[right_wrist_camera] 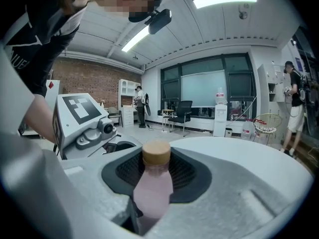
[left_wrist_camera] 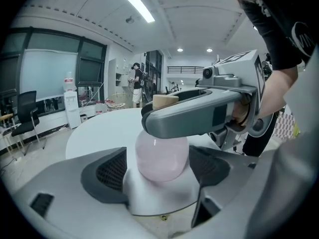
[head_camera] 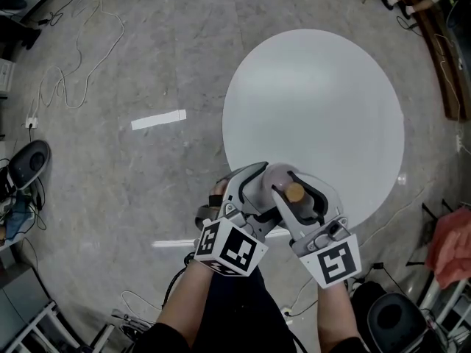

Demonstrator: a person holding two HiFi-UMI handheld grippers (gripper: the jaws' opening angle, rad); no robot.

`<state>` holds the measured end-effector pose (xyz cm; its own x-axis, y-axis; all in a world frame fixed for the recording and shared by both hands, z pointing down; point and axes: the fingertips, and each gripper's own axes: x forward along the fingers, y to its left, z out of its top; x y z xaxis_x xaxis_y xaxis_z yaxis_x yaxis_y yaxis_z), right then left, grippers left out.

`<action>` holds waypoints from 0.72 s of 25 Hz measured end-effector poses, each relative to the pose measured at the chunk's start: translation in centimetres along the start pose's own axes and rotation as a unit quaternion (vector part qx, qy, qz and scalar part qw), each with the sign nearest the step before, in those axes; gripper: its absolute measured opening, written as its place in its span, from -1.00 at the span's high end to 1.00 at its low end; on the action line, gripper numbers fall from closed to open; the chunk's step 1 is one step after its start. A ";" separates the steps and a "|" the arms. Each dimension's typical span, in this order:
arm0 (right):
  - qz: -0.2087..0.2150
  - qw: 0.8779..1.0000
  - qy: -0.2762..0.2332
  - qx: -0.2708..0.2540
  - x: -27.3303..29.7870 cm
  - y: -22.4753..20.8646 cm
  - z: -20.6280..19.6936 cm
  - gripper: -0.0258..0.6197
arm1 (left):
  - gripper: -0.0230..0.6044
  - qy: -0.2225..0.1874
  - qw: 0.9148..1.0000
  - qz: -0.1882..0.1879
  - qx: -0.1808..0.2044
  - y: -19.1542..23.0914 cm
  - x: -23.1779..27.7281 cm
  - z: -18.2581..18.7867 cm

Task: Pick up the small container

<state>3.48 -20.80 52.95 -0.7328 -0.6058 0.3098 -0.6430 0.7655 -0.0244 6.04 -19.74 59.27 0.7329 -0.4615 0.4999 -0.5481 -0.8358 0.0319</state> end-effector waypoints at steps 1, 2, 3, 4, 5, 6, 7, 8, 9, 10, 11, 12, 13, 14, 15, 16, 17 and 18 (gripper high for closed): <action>0.003 1.000 0.000 -0.001 0.0 0.2 0.0 0.51 | -0.22 0.002 1.000 -0.001 0.001 0.0 0.0 -0.1; 0.006 1.000 0.001 -0.003 0.1 0.4 -0.1 0.51 | -0.23 0.004 1.000 -0.003 0.003 -0.1 0.1 -0.2; 0.009 1.000 0.003 -0.006 0.1 0.5 -0.1 0.51 | -0.23 0.006 1.000 -0.004 0.005 -0.1 0.2 -0.2; 0.012 1.000 0.004 -0.008 0.1 0.6 -0.2 0.51 | -0.23 0.007 1.000 -0.006 0.007 -0.1 0.2 -0.3; 0.014 1.000 0.005 -0.010 0.1 0.7 -0.2 0.51 | -0.23 0.009 1.000 -0.007 0.009 -0.2 0.3 -0.3; 0.015 1.000 0.005 -0.010 0.1 0.8 -0.3 0.51 | -0.23 0.011 1.000 -0.010 0.011 -0.2 0.4 -0.4; 0.018 1.000 0.004 -0.009 0.1 0.8 -0.3 0.51 | -0.23 0.013 1.000 -0.013 0.013 -0.3 0.4 -0.4; 0.020 1.000 0.004 -0.008 0.2 0.9 -0.3 0.51 | -0.23 0.016 1.000 -0.016 0.014 -0.3 0.4 -0.5; 0.022 1.000 0.004 -0.008 0.2 1.0 -0.2 0.51 | -0.23 0.018 1.000 -0.019 0.016 -0.4 0.4 -0.5; 0.024 1.000 0.004 -0.009 0.2 1.1 -0.2 0.51 | -0.23 0.019 0.999 -0.022 0.017 -0.4 0.4 -0.5; 0.025 1.000 0.004 -0.009 0.2 1.2 -0.2 0.51 | -0.23 0.021 0.999 -0.025 0.019 -0.5 0.4 -0.5; 0.026 1.000 0.004 -0.009 0.2 1.3 -0.1 0.51 | -0.23 0.024 0.999 -0.028 0.022 -0.6 0.4 -0.5; 0.028 1.000 0.004 -0.009 0.3 1.5 -0.1 0.51 | -0.23 0.028 0.999 -0.031 0.027 -0.7 0.4 -0.5; 0.030 0.999 0.004 -0.009 0.3 1.7 -0.1 0.51 | -0.23 0.031 0.998 -0.033 0.033 -0.8 0.4 -0.6; 0.032 0.999 0.003 -0.009 0.4 2.0 -0.1 0.51 | -0.23 0.033 0.998 -0.034 0.038 -0.8 0.5 -0.7; 0.034 0.999 0.003 -0.009 0.5 2.2 -0.1 0.51 | -0.23 0.034 0.998 -0.034 0.042 -0.9 0.5 -0.8; 0.036 0.999 0.004 -0.008 0.6 2.4 -0.2 0.51 | -0.23 0.034 0.998 -0.033 0.044 -0.9 0.5 -0.9; 0.037 0.999 0.005 -0.007 0.6 2.5 -0.2 0.51 | -0.23 0.034 0.998 -0.032 0.044 -0.8 0.5 -0.9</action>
<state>1.48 -19.24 53.28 -0.7757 -0.5459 0.3167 -0.5844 0.8107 -0.0339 6.46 -19.01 60.27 0.7349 -0.3867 0.5571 -0.4607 -0.8875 -0.0084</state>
